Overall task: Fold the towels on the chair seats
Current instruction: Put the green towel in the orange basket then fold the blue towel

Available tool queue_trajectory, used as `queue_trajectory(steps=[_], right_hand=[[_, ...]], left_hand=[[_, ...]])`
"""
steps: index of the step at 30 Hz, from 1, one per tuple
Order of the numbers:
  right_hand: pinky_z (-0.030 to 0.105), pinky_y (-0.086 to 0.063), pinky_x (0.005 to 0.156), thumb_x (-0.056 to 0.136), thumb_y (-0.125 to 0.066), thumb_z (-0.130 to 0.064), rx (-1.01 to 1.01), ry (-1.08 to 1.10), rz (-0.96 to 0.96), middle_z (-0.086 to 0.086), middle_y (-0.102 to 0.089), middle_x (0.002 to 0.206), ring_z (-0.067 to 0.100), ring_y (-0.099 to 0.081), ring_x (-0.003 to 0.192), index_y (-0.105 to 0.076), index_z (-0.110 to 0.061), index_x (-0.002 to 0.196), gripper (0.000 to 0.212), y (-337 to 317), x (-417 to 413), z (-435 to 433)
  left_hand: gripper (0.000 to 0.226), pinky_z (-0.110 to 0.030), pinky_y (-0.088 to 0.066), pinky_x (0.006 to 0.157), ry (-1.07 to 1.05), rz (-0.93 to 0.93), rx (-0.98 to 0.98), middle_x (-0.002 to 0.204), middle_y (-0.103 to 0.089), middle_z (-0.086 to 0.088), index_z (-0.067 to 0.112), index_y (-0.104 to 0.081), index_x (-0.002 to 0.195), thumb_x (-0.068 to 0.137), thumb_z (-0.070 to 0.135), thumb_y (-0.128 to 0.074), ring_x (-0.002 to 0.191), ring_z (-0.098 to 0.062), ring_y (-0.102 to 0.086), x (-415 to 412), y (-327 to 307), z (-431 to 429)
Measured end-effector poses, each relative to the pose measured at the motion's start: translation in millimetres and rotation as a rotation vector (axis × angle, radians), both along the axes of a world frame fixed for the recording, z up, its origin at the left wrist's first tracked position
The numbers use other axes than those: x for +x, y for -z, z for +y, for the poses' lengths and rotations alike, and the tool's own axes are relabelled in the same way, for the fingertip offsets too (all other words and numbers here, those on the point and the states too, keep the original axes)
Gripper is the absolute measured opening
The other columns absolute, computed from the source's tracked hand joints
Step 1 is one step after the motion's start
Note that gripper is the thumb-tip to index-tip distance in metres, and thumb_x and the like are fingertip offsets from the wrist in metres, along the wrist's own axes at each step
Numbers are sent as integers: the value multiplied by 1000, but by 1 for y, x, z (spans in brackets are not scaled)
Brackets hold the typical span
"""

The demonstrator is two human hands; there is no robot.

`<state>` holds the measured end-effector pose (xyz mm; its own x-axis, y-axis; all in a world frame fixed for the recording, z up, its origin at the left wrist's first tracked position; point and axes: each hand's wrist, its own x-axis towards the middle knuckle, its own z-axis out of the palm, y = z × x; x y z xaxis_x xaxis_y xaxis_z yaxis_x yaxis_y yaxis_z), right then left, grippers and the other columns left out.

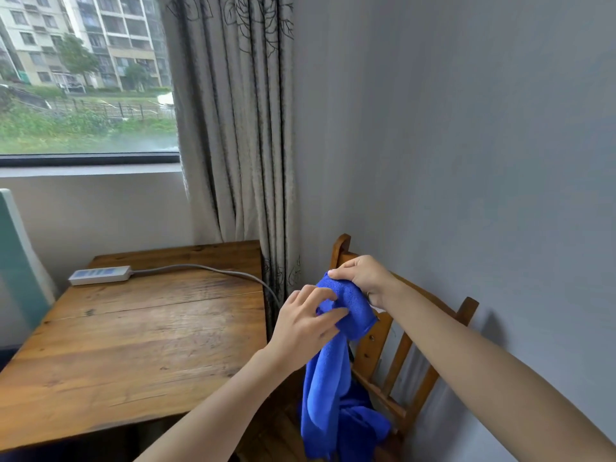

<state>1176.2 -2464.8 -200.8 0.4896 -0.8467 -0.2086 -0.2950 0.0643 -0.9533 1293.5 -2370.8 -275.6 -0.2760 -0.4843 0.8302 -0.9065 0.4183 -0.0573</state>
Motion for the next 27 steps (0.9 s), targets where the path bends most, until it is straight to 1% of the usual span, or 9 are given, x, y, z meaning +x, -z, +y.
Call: queue_trajectory(steps=[3,5,7,10,14,18,20,24,27], right_hand=[[25,-50,57,85,-65,-9,21,5,-13,5,-64,63,18,-59,65,-67,-2,74,12,11,-2,0],[22,-49,57,88,-61,-12,63,-2,-20,6,-63,70,15,-58,66,-66,-5,78,12,20,-6,3],[23,-49,60,92,-55,-16,137,-29,-31,7,-63,75,16,-59,69,-62,-10,78,17,31,-11,9],[26,-50,69,96,-47,-19,177,-107,-50,7,-66,85,19,-63,80,-62,-12,85,20,50,-17,19],[29,-49,81,100,-32,-31,212,-56,-218,3,-64,97,19,-61,95,-59,-20,97,29,66,-19,37],[14,-49,73,87,-52,-46,-50,-46,-175,-10,-60,102,8,-59,97,-47,-21,118,40,79,-17,49],[9,-48,66,85,-62,-37,-227,-9,-74,-13,-58,92,9,-60,89,-45,-24,115,37,87,-12,52],[-1,-42,66,86,-64,-26,-391,153,-68,-22,-49,89,-2,-52,82,-39,-30,106,32,91,-2,59],[0,-39,66,88,-60,-29,-499,270,4,-16,-54,94,2,-52,84,-51,-22,109,24,92,7,55]], left_hand=[[12,-24,-50,71,76,160,109,99,-58,0,13,-66,85,78,16,-56,89,-14,-50,3,-12,-2],[13,-13,-47,73,115,487,354,89,-65,-5,3,-68,89,81,5,-59,87,-13,-57,2,-31,0],[12,-13,-49,69,103,766,624,83,-66,-7,1,-68,90,83,-4,-59,80,-16,-62,4,-47,-4],[10,-22,-50,70,-9,731,786,83,-64,-4,3,-67,92,86,3,-59,81,-16,-61,9,-52,-14],[13,-18,-46,67,-121,629,772,86,-63,-1,7,-67,95,89,13,-58,81,-11,-56,12,-56,-22],[14,-31,-52,75,-178,641,710,90,-67,-6,10,-67,95,90,18,-58,82,-15,-58,9,-62,-29],[15,-36,-54,77,-193,654,687,90,-69,-6,11,-68,95,89,21,-59,83,-18,-60,8,-63,-31],[18,-32,-52,74,-237,617,641,91,-70,-4,14,-69,96,90,26,-58,81,-13,-57,5,-61,-31],[20,-27,-48,73,-253,560,616,94,-70,-4,15,-70,99,91,27,-56,83,-12,-56,2,-59,-27]])
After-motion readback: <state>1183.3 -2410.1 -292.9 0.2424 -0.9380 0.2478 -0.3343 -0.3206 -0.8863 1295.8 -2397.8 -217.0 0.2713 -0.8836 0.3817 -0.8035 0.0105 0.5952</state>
